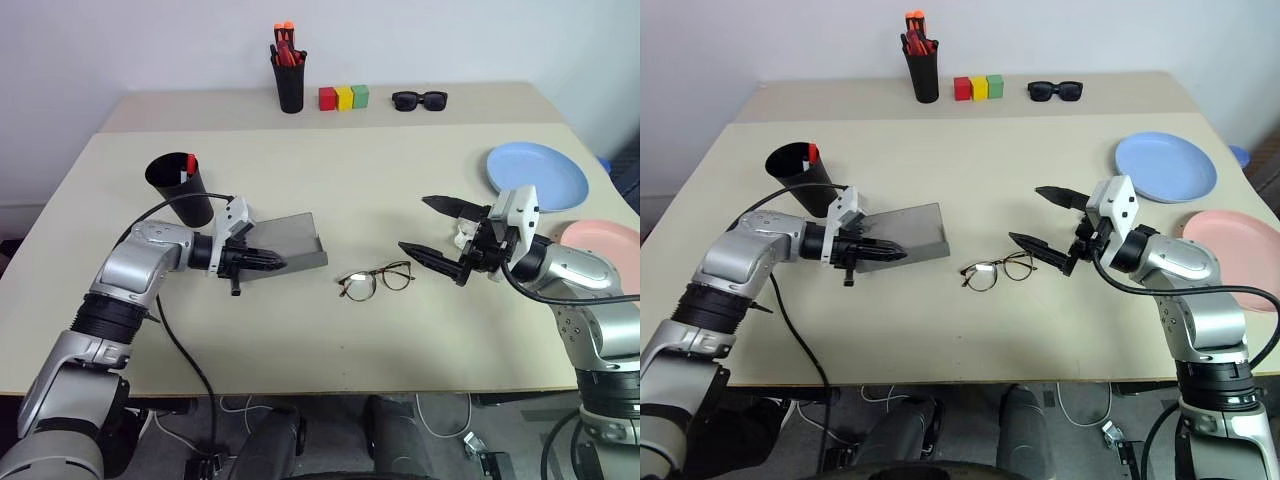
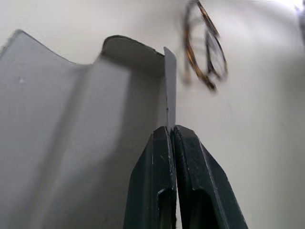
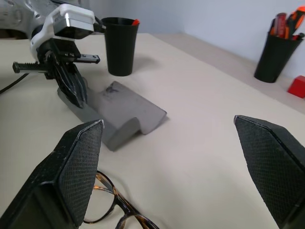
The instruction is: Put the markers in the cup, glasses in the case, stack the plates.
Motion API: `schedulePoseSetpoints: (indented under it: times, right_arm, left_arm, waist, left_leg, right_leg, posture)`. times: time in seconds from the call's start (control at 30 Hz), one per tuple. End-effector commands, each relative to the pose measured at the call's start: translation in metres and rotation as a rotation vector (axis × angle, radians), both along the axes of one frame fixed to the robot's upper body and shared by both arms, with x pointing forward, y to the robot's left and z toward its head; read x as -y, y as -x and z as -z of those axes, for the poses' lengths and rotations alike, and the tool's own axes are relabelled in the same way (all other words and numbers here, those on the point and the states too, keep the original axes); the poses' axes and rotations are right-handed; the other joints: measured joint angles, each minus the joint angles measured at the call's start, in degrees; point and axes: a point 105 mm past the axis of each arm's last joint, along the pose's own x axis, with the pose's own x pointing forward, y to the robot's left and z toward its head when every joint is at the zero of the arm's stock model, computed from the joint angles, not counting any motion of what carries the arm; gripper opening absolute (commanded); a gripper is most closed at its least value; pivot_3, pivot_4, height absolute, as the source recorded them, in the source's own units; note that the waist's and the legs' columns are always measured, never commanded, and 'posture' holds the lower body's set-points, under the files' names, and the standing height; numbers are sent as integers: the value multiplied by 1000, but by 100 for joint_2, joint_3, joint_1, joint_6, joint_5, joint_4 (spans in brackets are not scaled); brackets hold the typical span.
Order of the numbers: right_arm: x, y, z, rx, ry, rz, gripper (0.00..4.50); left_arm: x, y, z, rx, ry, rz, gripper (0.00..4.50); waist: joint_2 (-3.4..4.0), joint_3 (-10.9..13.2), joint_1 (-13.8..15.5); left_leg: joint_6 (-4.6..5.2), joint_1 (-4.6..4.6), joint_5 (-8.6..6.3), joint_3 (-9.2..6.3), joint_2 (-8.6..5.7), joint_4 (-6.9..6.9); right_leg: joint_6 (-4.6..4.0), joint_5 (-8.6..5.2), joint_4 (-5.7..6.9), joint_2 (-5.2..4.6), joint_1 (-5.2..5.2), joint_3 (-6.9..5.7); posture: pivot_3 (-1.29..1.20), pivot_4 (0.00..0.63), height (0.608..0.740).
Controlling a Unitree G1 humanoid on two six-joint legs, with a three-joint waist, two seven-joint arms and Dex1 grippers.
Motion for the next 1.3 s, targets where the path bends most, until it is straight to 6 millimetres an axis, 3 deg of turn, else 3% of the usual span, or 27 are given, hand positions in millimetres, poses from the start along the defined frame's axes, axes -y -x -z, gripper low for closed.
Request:
schedulePoseSetpoints:
  times: [0.03,0.23,0.43,0.53,0.63,0.73,0.93,1.03,1.17,1.3]
  right_arm:
    - [-1,2,-11,54,-4,-12,4500]
    - [1,3,-11,53,5,-8,4500]
    - [1,3,-11,55,5,-6,4500]
    - [1,3,-10,53,7,-6,4500]
    - [1,2,-9,52,9,-5,4500]
    - [-1,4,-7,37,23,-30,4500]
    - [-5,6,9,40,291,-69,4500]
    - [-19,8,16,97,420,-92,4500]
    - [-40,7,19,193,535,-104,4500]
    - [-44,1,26,254,643,-96,4500]
  left_arm:
    - [1,1,-13,54,17,96,87]
    - [-3,11,-16,89,53,237,87]
    - [-11,2,-7,149,-22,210,87]
    - [-14,0,-6,157,-27,185,1348]
    - [-17,-3,0,146,-59,144,2945]
    - [-12,-8,-13,159,30,90,4453]
    - [-19,-2,-45,182,154,22,4488]
    - [-26,11,-56,167,208,-13,4488]
    - [-37,37,-60,140,247,-42,4488]
    - [-48,48,-62,157,260,-88,4488]
  waist:
    - [-1,1,5]
    - [-2,1,-25]
    - [-2,1,-37]
    - [-2,1,-32]
    - [-2,1,-35]
    - [-2,1,-36]
    - [-2,1,-70]
    - [-1,1,-151]
    - [1,2,-193]
    - [0,3,-129]
  left_leg:
    - [0,-1,0,-1,0,0]
    - [2,-1,-1,0,0,0]
    - [3,1,-1,1,5,1]
    - [3,-1,-1,0,6,1]
    - [3,0,-1,1,6,1]
    - [3,0,-1,0,9,1]
    - [3,0,-2,3,27,2]
    - [2,2,-3,6,37,0]
    - [-14,-1,-14,16,68,-3]
    - [-15,-3,-14,22,71,-1]
  right_leg:
    - [0,0,-1,0,0,0]
    - [0,0,-1,0,-2,0]
    - [-1,1,1,5,-2,1]
    - [-1,1,0,6,-2,1]
    - [-1,1,0,6,-2,2]
    - [-1,1,2,11,-2,2]
    - [-1,1,1,16,-3,2]
    - [-1,0,1,25,-6,4]
    - [-6,2,9,51,-34,29]
    - [-18,11,7,53,-35,30]
  posture:
    - [0,150,740]
    - [0,150,740]
    - [0,150,740]
    - [0,150,740]
    - [0,150,740]
    - [0,150,740]
    - [0,150,740]
    - [0,150,740]
    - [0,150,740]
    - [0,150,740]
